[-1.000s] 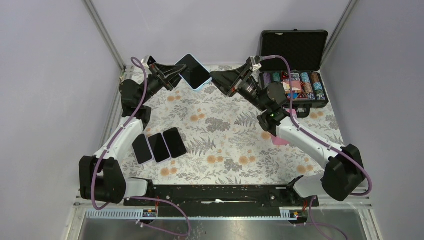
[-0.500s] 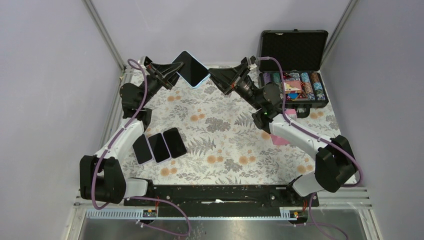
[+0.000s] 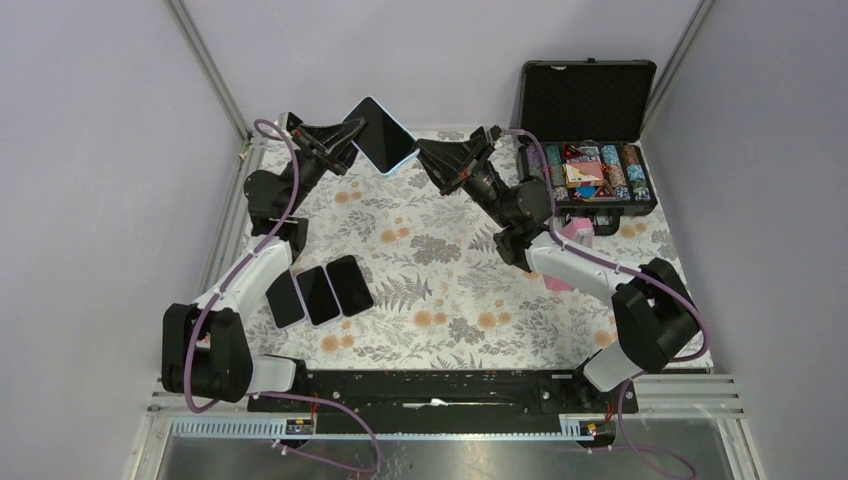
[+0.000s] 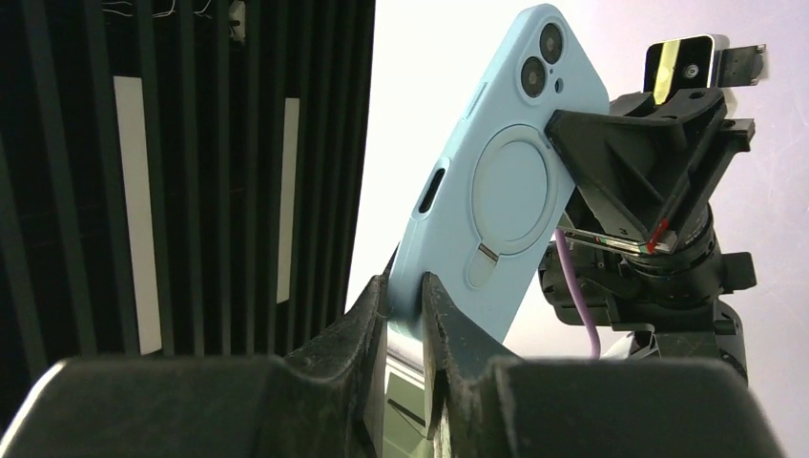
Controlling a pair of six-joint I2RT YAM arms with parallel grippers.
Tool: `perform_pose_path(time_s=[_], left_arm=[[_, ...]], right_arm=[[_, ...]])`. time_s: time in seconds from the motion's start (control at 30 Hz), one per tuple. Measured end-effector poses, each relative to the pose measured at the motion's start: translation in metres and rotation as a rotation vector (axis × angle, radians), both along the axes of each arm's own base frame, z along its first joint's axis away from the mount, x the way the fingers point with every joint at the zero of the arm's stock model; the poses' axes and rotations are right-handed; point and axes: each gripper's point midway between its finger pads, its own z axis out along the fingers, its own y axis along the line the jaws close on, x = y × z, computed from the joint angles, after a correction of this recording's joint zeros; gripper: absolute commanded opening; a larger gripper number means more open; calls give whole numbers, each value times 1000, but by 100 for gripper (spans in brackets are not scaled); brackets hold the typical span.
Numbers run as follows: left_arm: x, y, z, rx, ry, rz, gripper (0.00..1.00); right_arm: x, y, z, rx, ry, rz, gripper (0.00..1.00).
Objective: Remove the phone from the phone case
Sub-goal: Remove the phone case from the phone.
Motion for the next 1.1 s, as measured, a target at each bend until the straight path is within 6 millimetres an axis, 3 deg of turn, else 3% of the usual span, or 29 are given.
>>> perform_pose_path(time_s=[0.27, 0.53, 0.77, 1.1], left_arm=[[6, 0, -4, -13, 34, 18, 0], [16, 0, -26, 15, 128, 43, 0], [23, 0, -58, 65, 257, 65, 0], [30, 3, -76, 119, 296, 98, 0]], right_arm=[[0, 3, -8, -84, 7, -27, 0], [3, 7, -41, -404, 26, -127, 0], [12, 7, -76, -671, -8, -194, 0], [18, 17, -117, -862, -54, -166, 33]])
